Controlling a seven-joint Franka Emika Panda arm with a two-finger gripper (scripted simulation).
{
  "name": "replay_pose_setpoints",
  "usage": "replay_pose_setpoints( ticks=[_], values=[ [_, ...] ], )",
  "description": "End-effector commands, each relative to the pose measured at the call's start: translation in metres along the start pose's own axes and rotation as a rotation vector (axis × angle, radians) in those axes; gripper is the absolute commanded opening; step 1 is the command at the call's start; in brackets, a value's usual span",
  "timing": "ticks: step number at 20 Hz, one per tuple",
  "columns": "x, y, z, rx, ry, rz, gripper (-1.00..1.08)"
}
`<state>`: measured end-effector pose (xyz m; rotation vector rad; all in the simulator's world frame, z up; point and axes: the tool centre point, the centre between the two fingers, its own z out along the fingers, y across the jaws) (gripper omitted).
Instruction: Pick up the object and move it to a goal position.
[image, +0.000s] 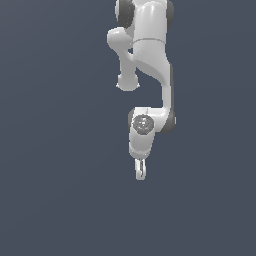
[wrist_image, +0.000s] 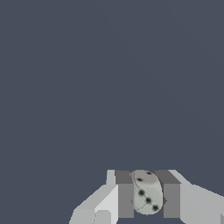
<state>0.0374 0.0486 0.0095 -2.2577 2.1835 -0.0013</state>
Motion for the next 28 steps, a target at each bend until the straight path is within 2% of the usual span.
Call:
replay_pose_setpoints(
  ticks=[1,8,14,20,28],
  values=[
    [0.000,0.000,0.001,-0.001,0.000,-0.001,-1.00],
    [0.000,0.001,-0.010,0.000,0.000,0.000,-1.00],
    [0.001,0.005,-0.039,-0.001,-0.001,0.001,-1.00],
    [0.003,0.010,-0.091,-0.001,-0.002,0.001,-1.00],
    [0.007,0.020,-0.187,-0.001,-0.002,0.003,-1.00]
  ],
)
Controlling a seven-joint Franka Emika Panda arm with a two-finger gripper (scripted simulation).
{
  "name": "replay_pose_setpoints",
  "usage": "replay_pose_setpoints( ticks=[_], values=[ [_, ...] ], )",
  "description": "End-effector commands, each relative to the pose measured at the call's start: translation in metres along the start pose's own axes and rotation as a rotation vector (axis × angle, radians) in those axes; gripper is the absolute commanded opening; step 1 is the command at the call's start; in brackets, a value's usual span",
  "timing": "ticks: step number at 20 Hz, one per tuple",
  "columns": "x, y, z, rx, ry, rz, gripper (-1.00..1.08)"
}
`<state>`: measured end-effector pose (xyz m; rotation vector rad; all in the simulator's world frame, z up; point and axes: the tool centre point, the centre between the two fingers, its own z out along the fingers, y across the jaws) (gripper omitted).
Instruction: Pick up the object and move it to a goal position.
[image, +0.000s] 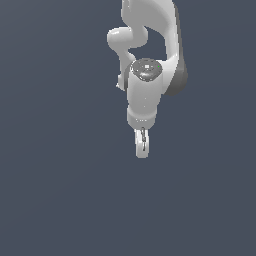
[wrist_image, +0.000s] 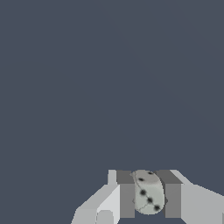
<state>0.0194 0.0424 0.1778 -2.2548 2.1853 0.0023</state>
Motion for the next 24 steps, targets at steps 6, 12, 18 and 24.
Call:
replay_pose_setpoints(
  ticks=[6,12,18,24],
  values=[
    [0.004,0.009,-0.093,-0.001,0.002,0.002,-1.00],
    [0.006,0.015,-0.164,0.000,0.003,0.002,-1.00],
    [0.007,0.019,-0.227,0.000,0.003,0.000,-1.00],
    [0.007,0.021,-0.270,0.000,0.003,-0.001,-1.00]
  ],
)
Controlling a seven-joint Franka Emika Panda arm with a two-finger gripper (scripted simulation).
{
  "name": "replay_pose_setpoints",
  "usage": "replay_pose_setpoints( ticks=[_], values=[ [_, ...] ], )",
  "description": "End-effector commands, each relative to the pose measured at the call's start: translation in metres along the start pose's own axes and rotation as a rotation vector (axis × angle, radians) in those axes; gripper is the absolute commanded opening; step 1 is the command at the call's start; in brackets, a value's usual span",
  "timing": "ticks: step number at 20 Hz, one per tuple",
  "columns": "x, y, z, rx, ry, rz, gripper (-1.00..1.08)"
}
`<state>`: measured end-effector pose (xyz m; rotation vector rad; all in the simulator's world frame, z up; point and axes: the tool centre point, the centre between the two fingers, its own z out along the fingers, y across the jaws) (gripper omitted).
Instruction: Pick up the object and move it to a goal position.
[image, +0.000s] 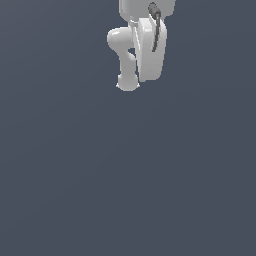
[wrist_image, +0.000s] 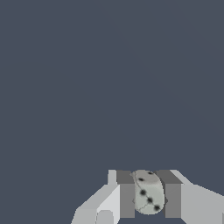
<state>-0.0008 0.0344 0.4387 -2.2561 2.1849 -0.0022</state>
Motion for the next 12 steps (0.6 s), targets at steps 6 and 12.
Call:
replay_pose_setpoints(
  ticks=[6,12],
  values=[
    [0.000,0.001,-0.032,-0.002,0.000,-0.002,-1.00],
    [0.000,0.000,-0.039,-0.002,0.000,-0.002,-1.00]
  ],
)
